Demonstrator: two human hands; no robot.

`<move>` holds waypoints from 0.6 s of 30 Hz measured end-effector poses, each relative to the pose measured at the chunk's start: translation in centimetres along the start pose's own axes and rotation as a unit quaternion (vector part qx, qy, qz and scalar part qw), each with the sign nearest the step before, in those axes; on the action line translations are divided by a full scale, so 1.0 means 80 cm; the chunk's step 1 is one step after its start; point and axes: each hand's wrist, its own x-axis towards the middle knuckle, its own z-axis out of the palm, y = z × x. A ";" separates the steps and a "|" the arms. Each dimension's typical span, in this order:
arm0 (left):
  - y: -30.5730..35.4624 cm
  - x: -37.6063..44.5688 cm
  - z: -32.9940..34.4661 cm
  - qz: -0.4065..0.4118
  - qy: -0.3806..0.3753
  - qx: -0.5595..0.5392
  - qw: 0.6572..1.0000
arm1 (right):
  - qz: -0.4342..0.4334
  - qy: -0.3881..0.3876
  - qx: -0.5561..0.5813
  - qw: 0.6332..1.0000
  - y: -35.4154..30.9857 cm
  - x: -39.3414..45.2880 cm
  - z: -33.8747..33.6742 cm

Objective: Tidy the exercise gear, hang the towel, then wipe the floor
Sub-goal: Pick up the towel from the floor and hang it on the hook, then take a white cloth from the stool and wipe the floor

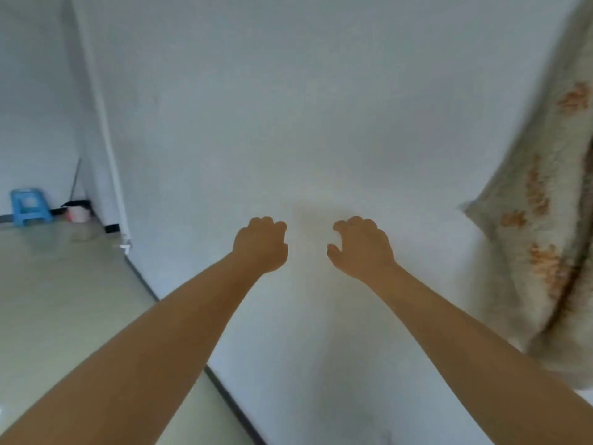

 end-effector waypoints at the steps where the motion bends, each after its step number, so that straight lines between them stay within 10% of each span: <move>1: -0.026 -0.017 0.014 -0.018 -0.016 0.007 1.000 | -0.013 -0.021 0.017 1.000 -0.025 -0.003 0.019; 18: -0.528 -0.316 0.197 -0.318 -0.289 -0.007 0.903 | -0.214 -0.399 0.131 0.882 -0.556 -0.086 0.335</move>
